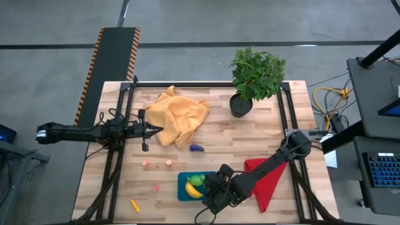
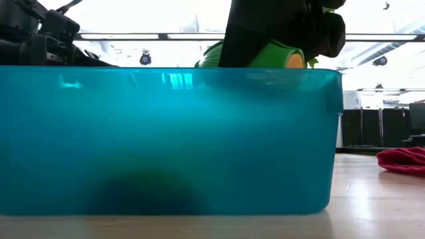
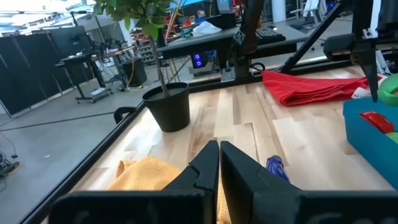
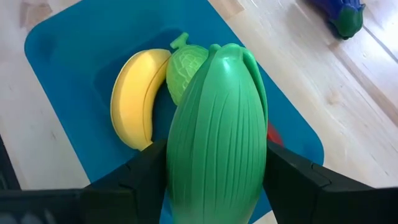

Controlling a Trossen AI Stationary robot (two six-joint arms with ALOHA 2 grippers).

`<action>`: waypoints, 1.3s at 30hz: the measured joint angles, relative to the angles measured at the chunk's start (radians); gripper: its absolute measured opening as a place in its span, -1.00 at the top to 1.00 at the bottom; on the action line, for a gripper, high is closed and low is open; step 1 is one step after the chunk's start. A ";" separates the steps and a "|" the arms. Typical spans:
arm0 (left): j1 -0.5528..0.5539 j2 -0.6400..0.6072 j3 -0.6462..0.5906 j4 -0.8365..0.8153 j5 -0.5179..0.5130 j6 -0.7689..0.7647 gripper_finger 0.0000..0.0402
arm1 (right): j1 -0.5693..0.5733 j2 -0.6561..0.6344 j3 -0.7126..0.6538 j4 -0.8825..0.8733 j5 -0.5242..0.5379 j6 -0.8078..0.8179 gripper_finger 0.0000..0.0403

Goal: Pick and placing Produce into tupperware
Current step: Put the green corn into the blue bin, then put the purple eggplant into the blue bin

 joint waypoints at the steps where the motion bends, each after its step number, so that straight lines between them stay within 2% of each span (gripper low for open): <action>1: 0.000 0.000 0.000 0.000 0.000 0.000 1.00 | 0.000 0.000 0.000 0.002 0.000 0.001 -0.07; 15: 0.000 0.000 0.000 0.000 0.000 -0.001 1.00 | 0.000 0.000 0.000 0.074 -0.046 -0.048 -0.26; 25: 0.000 -0.002 0.000 0.005 0.003 -0.003 1.00 | -0.002 0.000 0.000 0.078 -0.037 -0.074 -0.26; 27: 0.000 -0.002 0.000 0.032 0.009 -0.003 1.00 | -0.002 0.000 0.000 0.090 0.031 -0.118 -0.24; 31: 0.000 -0.002 0.000 0.099 0.009 -0.004 1.00 | -0.002 0.000 -0.001 0.242 0.352 -0.296 -0.22; 33: 0.000 -0.003 0.000 0.120 0.009 -0.037 1.00 | -0.008 0.000 -0.001 0.360 0.456 -0.438 -0.20; 36: 0.000 -0.003 0.000 0.131 0.009 -0.100 1.00 | -0.012 -0.006 -0.002 0.534 0.536 -0.653 -0.20; 39: 0.000 -0.002 0.000 0.130 0.009 -0.104 1.00 | -0.011 -0.027 -0.002 0.677 0.522 -0.879 -0.22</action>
